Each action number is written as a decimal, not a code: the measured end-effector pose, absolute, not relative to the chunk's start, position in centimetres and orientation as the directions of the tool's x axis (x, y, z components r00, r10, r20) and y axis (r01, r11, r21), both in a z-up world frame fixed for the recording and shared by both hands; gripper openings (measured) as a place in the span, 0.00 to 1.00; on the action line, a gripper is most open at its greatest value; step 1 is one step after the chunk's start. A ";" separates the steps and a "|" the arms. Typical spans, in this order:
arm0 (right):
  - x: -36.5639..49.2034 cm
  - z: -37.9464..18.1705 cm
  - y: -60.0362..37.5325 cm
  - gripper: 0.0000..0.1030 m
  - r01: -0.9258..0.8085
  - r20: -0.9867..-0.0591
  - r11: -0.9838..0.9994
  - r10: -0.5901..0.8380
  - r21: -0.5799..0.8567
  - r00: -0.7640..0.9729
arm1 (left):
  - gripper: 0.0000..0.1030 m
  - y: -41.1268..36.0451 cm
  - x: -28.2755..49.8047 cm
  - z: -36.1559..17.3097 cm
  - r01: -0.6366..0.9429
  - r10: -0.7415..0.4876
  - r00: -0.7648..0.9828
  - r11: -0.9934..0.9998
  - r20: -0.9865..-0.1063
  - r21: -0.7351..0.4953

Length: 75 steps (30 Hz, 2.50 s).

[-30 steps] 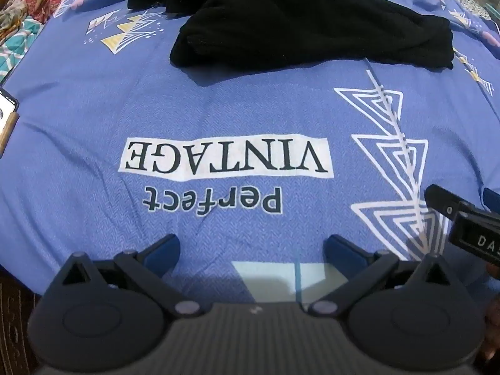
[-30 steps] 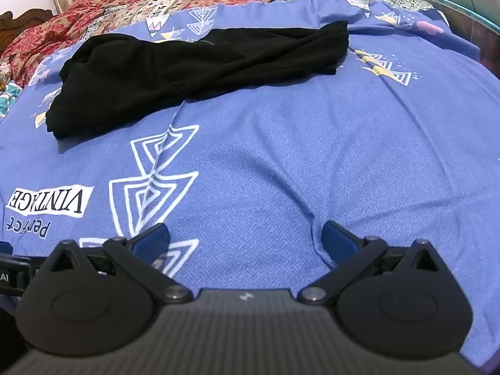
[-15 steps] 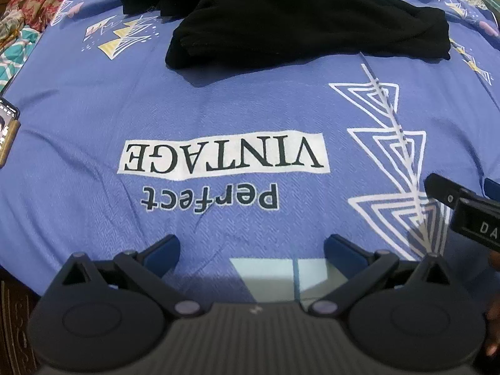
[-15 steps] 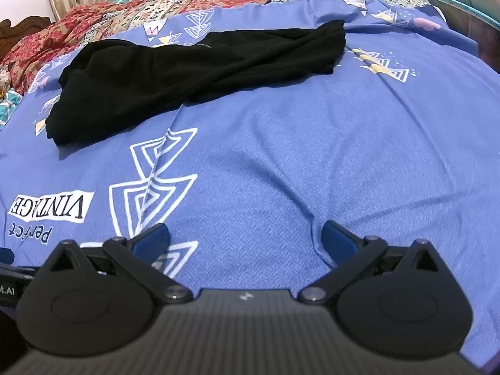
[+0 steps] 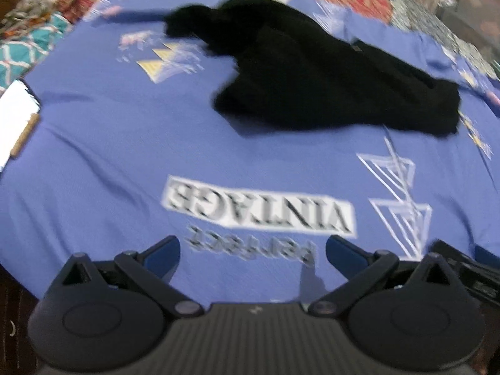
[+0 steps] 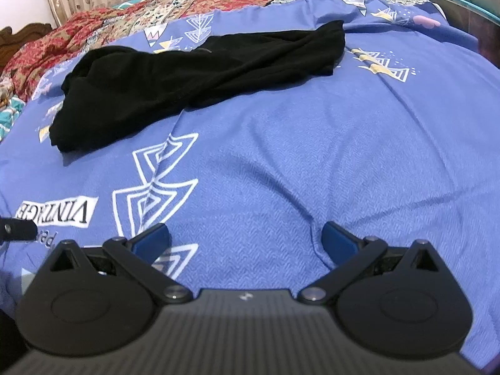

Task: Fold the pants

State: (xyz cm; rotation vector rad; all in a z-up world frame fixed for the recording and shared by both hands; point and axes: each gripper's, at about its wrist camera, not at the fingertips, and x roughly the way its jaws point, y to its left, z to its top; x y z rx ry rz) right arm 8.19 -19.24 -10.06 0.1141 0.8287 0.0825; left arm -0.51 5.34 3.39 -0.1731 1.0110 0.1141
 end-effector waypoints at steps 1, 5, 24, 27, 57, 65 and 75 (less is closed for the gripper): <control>8.2 -9.9 -19.4 1.00 -0.027 -0.725 0.990 0.122 0.142 0.678 | 1.00 5.9 -0.5 3.6 -0.190 0.033 0.534 0.978 -0.845 -0.082; 8.4 -9.5 -19.9 0.97 -0.015 -0.706 0.986 0.129 0.166 0.696 | 0.98 9.1 0.4 3.8 -0.278 0.063 0.519 0.955 -0.852 -0.098; 18.6 -5.0 -27.5 0.67 0.069 -0.620 0.982 0.058 0.178 0.782 | 0.86 12.0 12.2 2.5 -0.274 -0.234 0.558 0.854 -0.796 -0.443; 21.4 -5.0 -28.5 0.72 0.071 -0.616 0.983 0.049 0.169 0.786 | 0.58 11.8 14.6 0.7 -0.298 -0.282 0.536 0.819 -0.796 -0.491; 30.1 -0.8 -22.6 0.67 -0.157 -0.673 0.968 0.250 0.197 0.696 | 0.29 24.6 -1.9 1.8 -0.545 -0.097 0.588 0.686 -0.803 -0.482; 41.0 -8.2 -15.1 0.13 -0.236 -0.845 0.968 0.053 -0.088 0.532 | 0.09 24.9 -2.4 2.6 -0.515 -0.121 0.609 0.692 -0.784 -0.506; 32.4 14.8 -35.3 0.12 0.108 -0.402 0.912 0.067 0.396 0.913 | 0.08 24.1 -2.7 10.6 -0.327 -0.159 0.791 0.706 -0.591 -0.628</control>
